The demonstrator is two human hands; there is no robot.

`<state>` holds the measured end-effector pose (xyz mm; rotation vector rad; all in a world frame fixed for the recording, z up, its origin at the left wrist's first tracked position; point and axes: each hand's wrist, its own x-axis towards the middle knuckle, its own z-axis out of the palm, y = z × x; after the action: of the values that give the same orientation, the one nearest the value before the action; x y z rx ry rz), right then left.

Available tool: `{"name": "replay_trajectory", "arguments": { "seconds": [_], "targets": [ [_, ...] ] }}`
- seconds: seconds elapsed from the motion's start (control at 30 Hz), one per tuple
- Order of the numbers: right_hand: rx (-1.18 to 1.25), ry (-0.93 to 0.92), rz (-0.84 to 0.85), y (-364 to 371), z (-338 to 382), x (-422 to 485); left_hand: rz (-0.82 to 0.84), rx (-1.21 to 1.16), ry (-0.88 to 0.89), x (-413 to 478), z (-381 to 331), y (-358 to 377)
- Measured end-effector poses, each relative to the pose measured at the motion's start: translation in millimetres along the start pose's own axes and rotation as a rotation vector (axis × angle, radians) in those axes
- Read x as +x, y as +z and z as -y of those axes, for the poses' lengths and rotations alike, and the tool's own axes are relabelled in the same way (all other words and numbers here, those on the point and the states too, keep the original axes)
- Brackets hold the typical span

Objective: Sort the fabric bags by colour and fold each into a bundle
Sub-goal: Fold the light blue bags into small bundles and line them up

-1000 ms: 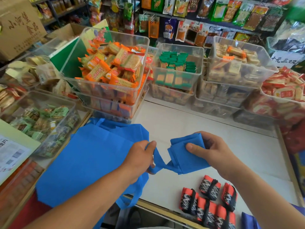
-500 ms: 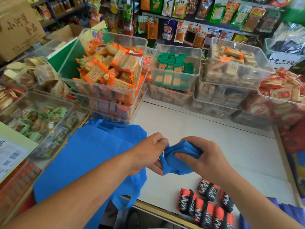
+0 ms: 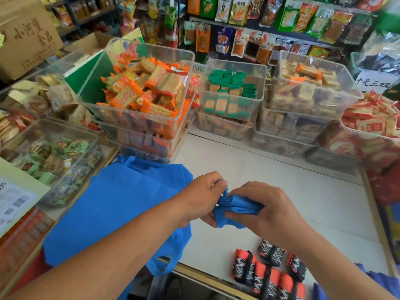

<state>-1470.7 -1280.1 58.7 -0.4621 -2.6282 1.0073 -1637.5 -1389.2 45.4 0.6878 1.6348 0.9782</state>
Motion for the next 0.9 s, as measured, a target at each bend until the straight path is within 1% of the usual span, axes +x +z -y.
{"name": "replay_trajectory", "arguments": {
  "seconds": [0.1, 0.2, 0.23, 0.33, 0.4, 0.53, 0.57, 0.63, 0.7, 0.83, 0.9],
  "targets": [
    [0.138, 0.142, -0.004, -2.2, 3.3, -3.5, -0.023, -0.064, -0.027, 2.2, 2.6, 1.5],
    [0.277, 0.228, -0.070, -4.6, 3.6, -8.7, -0.070, -0.208, -0.070, 3.3, 5.2, -1.1],
    [0.298, 0.240, -0.056, -5.1, 3.8, -9.2, -0.059, -0.214, -0.070, 2.1, 6.0, -1.3],
    [0.337, 0.286, 0.040, -5.6, 0.0, -10.3, 0.012, -0.133, -0.044, -1.3, 5.6, -1.2],
    [0.299, 0.286, 0.046, -5.3, -2.2, -9.9, 0.037, -0.119, -0.023, -3.4, 5.1, -0.4],
    [0.087, 0.182, 0.052, 2.3, -7.3, -7.4, 0.013, 0.035, 0.027, 0.3, 7.5, 3.4],
    [0.061, 0.133, 0.058, 2.6, -7.3, -8.8, 0.016, 0.027, 0.016, 0.3, 8.6, 3.1],
    [0.089, 0.048, 0.094, -2.3, -6.5, -12.5, 0.025, -0.047, -0.041, 0.1, 10.5, -0.3],
    [0.150, 0.072, 0.115, -7.9, -6.7, -14.0, 0.056, -0.109, -0.082, -1.5, 11.6, -3.0],
    [0.282, 0.236, 0.104, -10.8, -13.5, -11.5, 0.149, -0.016, -0.039, -4.5, 9.7, 1.2],
    [0.306, 0.232, 0.096, -12.7, -10.5, -11.2, 0.176, -0.031, -0.031, -6.1, 9.4, 2.8]
  ]
}}
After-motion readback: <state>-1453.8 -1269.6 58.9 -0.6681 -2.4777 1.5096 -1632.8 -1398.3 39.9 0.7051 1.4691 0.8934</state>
